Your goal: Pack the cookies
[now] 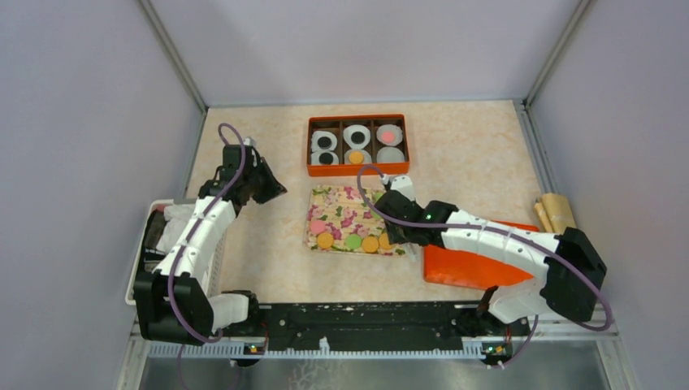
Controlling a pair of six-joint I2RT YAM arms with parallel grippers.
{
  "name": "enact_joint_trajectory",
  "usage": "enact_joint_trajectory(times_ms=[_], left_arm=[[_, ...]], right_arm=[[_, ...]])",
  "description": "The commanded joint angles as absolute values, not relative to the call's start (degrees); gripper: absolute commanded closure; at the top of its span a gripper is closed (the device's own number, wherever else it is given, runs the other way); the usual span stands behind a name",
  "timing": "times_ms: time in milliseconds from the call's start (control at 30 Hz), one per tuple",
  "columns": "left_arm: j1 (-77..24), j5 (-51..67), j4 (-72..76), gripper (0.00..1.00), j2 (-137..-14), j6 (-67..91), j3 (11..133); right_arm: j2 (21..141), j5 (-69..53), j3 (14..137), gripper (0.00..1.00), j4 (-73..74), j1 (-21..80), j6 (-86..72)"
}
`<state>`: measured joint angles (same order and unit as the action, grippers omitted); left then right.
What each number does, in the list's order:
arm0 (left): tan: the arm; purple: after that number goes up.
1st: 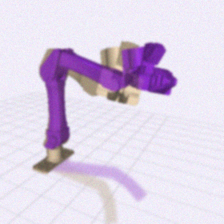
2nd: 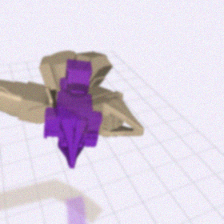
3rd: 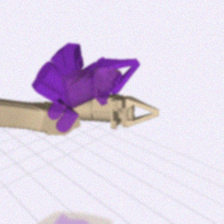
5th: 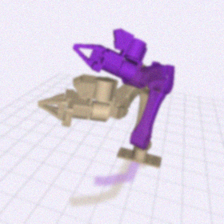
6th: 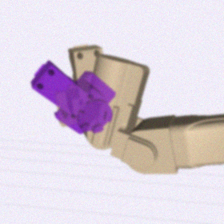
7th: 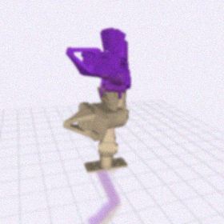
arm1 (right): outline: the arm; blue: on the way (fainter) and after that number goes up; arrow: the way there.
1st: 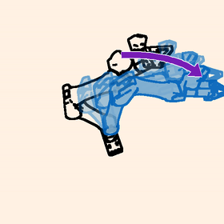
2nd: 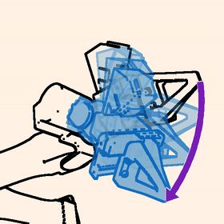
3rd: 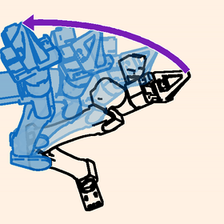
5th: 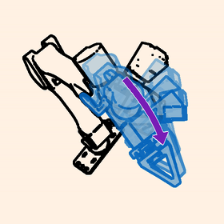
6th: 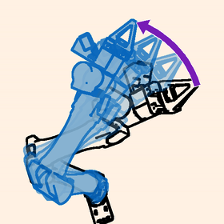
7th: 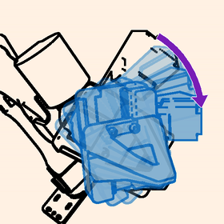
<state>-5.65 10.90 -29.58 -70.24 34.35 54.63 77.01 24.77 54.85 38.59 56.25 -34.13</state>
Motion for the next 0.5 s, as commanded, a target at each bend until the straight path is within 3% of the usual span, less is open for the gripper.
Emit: enact_joint_trajectory(times_ms=[0, 267, 467], left_arm=[[-5.4, 10.7, -27.9, 1.0, -69.5, 34.1, 54.6], [-5.4, 10.6, -27.8, 1.0, -70.1, 34.1, 54.4], [-5.4, 10.8, -27.6, 1.0, -70.1, 34.1, 54.3]], right_arm=[[79.8, 27.8, 59.5, 0.6, 38.1, 56.8, -34.4], [81.4, 26.2, 60.7, 0.62, 37.0, 56.8, -34.3], [79.3, 27.0, 62.1, 0.92, 37.3, 56.8, -33.8]])
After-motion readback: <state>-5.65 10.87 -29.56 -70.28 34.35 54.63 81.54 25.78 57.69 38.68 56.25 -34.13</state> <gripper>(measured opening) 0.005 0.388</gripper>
